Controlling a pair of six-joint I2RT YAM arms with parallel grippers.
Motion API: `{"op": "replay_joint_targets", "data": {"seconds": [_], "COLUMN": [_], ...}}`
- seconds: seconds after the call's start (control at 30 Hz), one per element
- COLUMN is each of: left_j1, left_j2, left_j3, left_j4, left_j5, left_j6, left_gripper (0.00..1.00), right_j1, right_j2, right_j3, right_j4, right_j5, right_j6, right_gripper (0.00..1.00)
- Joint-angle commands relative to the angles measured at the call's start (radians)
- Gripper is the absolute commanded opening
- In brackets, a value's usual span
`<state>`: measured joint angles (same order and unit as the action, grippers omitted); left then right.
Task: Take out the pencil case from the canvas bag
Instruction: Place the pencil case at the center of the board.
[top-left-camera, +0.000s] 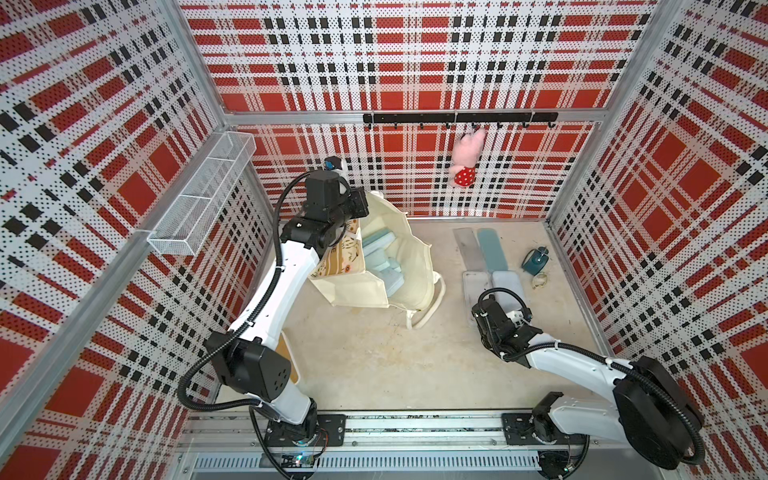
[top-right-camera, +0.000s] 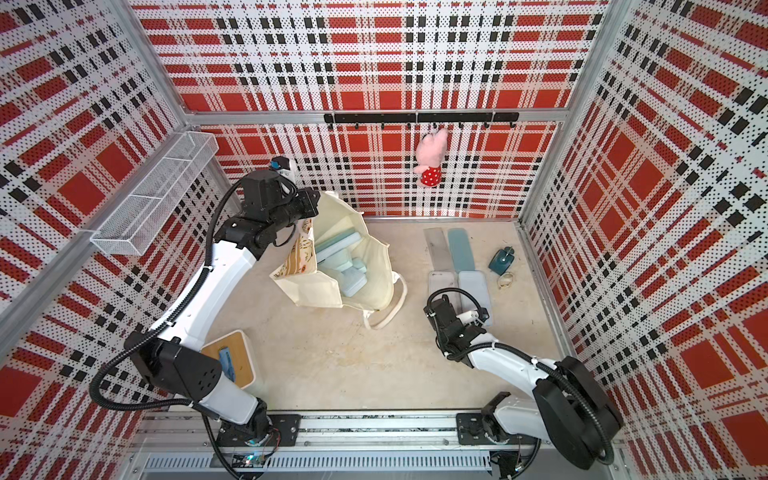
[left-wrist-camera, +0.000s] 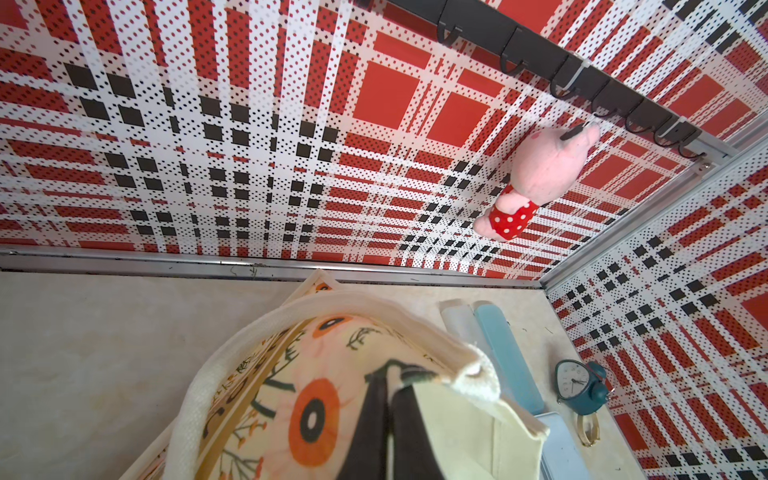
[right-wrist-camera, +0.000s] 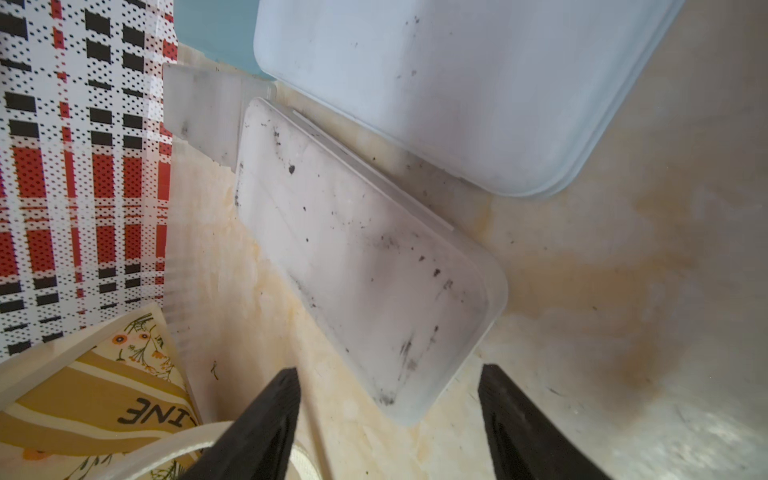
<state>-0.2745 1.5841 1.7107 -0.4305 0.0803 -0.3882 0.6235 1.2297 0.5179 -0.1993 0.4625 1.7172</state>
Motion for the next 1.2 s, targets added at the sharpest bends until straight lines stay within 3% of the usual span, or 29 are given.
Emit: {"op": "replay_joint_targets", "data": {"seconds": [0.0, 0.1, 0.2, 0.43, 0.8, 1.17], "left_j1": [0.013, 0.02, 0.071, 0.17, 0.219, 0.212], "left_j2": [-0.094, -0.105, -0.117, -0.184, -0.224, -0.22], "left_j3": [-0.014, -0.032, -0.049, -0.159, -0.229, -0.221], "left_j4": [0.184, 0.191, 0.201, 0.276, 0.312, 0.311], "left_j5": [0.024, 0.029, 0.035, 0.056, 0.112, 0.128], "left_j6": [-0.04, -0.049, -0.064, -0.187, -0.23, -0.224], "left_gripper": [0.0, 0.0, 0.0, 0.0, 0.0, 0.0], "right_j1": [0.004, 0.004, 0.002, 0.002, -0.02, -0.054], "right_j2": [-0.045, -0.052, -0.018, 0.206, 0.501, 0.66], "right_j3": [0.027, 0.081, 0.148, 0.408, 0.655, 0.743], "right_j4": [-0.052, -0.045, -0.087, -0.286, -0.441, -0.503], "right_j5": [0.02, 0.002, -0.009, 0.01, 0.045, 0.052], "right_j6": [-0.201, -0.513, -0.723, -1.005, -1.088, -1.084], "right_gripper": [0.73, 0.72, 0.71, 0.64, 0.59, 0.55]}}
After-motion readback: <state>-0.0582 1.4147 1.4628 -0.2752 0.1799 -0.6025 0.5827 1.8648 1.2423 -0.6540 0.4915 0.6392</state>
